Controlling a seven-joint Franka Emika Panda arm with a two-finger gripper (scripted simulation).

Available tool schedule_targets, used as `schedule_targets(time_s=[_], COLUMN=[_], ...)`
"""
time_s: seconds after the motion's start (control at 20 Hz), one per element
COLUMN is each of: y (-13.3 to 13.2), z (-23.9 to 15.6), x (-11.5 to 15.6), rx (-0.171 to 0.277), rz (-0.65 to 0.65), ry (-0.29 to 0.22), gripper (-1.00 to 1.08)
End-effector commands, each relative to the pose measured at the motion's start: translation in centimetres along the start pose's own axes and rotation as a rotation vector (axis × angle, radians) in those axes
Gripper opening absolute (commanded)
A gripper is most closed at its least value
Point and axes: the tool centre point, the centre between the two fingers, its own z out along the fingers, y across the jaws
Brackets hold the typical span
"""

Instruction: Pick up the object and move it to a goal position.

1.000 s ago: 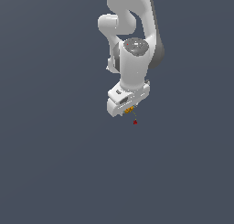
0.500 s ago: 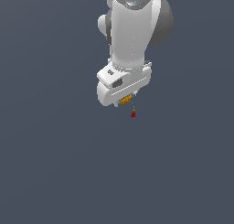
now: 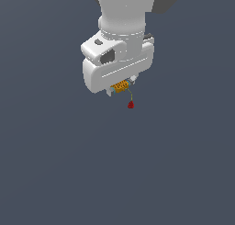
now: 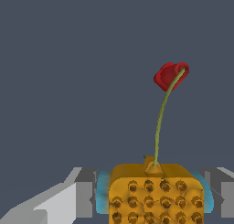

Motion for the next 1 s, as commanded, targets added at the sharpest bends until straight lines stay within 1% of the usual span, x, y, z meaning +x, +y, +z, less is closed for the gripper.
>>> schedule_targets(time_s=[0.0,0.45,0.95], y=[0.6,2.5,3.5], z=[-1.8,-6.7,-9.0], x=[0.2,1.0,1.4], rx=[0.0,-0.001,-0.001], rz=[0.0,0.001,0.001], ry=[0.0,-0.001,-0.001], gripper=[-1.0,-1.0,-1.0])
